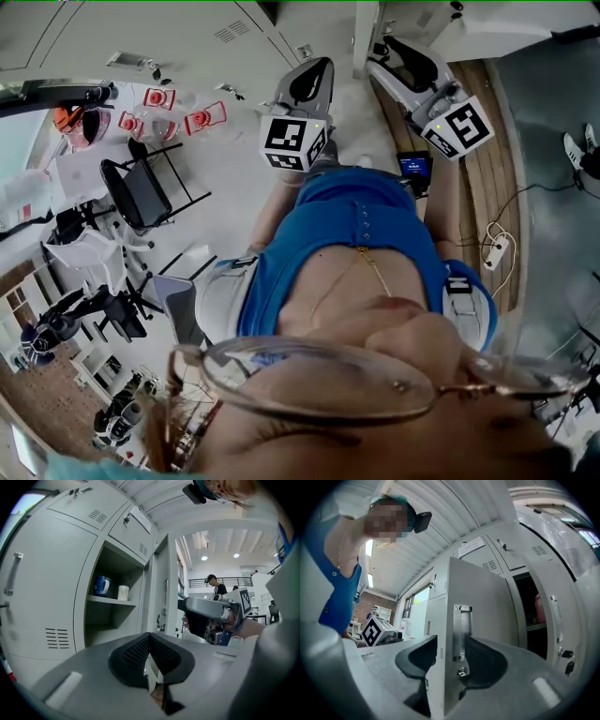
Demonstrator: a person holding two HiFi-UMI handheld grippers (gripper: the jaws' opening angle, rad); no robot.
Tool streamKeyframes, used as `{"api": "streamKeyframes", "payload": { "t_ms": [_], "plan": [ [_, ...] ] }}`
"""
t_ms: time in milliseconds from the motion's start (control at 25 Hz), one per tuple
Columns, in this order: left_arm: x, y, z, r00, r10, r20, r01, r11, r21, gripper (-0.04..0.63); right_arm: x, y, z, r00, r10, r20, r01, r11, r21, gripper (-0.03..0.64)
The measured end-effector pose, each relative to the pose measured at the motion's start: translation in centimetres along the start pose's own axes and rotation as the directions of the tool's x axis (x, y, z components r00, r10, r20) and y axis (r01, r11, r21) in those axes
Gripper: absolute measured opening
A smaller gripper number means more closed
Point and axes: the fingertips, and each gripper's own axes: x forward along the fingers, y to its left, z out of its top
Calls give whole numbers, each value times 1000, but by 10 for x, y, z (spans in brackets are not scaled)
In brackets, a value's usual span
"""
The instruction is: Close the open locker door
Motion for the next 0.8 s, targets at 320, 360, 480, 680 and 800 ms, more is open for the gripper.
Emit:
{"api": "streamKeyframes", "payload": {
  "t_ms": [320,360,480,680,800],
  "plan": [
    [6,7,-7,1000,-8,-4,8,1000,-25,-5,15,-5,-3,998,63,0,-63,998,2,175],
    [7,8,-7,1000,-8,-5,8,1000,-27,-5,16,-5,-3,998,63,2,-63,998,-3,168],
    [7,14,-7,1000,0,-6,0,999,-32,-5,22,-5,-3,996,87,7,-87,996,-10,138],
    [9,26,-4,1000,14,-4,-14,999,-31,-5,36,0,-3,991,137,16,-136,991,-3,117],
    [9,34,-2,1000,25,0,-25,999,-33,-5,46,3,-4,987,156,28,-156,988,5,114]
  ]
}}
